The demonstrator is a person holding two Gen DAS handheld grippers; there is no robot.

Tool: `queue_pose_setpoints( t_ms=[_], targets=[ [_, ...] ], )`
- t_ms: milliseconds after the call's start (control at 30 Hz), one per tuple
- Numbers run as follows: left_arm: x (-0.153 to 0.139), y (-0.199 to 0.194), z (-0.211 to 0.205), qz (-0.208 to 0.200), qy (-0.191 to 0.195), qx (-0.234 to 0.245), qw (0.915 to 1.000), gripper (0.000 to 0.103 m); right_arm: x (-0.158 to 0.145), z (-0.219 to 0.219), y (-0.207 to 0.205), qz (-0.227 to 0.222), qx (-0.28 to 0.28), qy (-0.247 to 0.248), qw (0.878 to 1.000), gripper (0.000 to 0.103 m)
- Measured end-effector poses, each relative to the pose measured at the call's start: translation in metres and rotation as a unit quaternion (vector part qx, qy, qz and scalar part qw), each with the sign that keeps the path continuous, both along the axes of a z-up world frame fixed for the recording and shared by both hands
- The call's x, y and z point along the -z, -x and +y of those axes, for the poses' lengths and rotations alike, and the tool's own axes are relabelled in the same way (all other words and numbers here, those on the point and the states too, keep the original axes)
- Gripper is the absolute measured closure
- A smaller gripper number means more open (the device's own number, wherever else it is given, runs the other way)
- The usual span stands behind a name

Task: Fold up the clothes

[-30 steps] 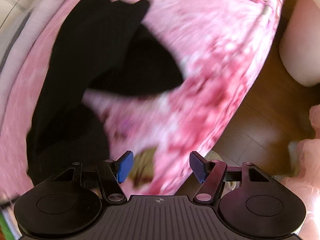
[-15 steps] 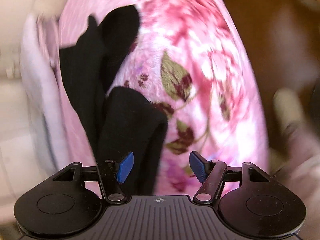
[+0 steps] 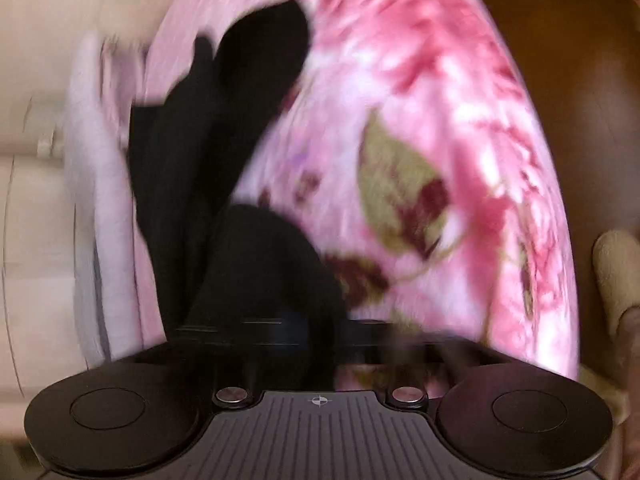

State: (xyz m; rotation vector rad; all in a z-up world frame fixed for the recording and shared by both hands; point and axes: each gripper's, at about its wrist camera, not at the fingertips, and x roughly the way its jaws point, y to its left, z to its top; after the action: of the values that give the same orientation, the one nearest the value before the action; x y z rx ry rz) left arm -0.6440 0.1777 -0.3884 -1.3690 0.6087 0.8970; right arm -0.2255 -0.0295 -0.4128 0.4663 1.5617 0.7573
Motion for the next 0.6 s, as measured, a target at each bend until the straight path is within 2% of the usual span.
queue_pose_setpoints(
  t_ms=[67, 133, 200, 300, 367, 433, 500, 600],
  targets=[
    [-0.002, 0.002, 0.002, -0.004, 0.000, 0.005, 1.0000, 0.071, -0.012, -0.009, 0.002, -0.013, -0.015, 0.002, 1.000, 0.095],
    [-0.007, 0.006, 0.003, -0.018, -0.002, 0.014, 0.9997, 0.071, -0.025, -0.028, 0.002, -0.009, -0.011, -0.001, 1.000, 0.096],
    [-0.008, 0.008, 0.002, -0.024, -0.002, 0.028, 0.9993, 0.071, -0.030, -0.046, 0.008, 0.000, -0.019, 0.016, 1.000, 0.096],
    [-0.005, 0.011, -0.001, -0.023, 0.001, 0.051, 0.9984, 0.071, -0.023, -0.058, 0.012, 0.011, -0.022, 0.053, 0.998, 0.093],
    [0.000, 0.010, -0.001, -0.025, 0.004, 0.055, 0.9982, 0.070, -0.018, -0.061, 0.010, 0.018, -0.007, 0.056, 0.998, 0.090],
    [0.006, 0.009, 0.001, -0.037, -0.001, 0.060, 0.9975, 0.064, -0.018, -0.058, 0.007, 0.020, -0.002, 0.043, 0.999, 0.073],
    [0.014, 0.005, 0.005, -0.034, -0.008, 0.069, 0.9970, 0.063, -0.022, -0.049, 0.006, -0.006, -0.015, 0.042, 0.999, 0.060],
    [0.024, -0.001, 0.009, -0.045, -0.013, 0.090, 0.9949, 0.063, -0.028, -0.047, 0.010, -0.053, -0.023, 0.032, 0.998, 0.053]
  ],
)
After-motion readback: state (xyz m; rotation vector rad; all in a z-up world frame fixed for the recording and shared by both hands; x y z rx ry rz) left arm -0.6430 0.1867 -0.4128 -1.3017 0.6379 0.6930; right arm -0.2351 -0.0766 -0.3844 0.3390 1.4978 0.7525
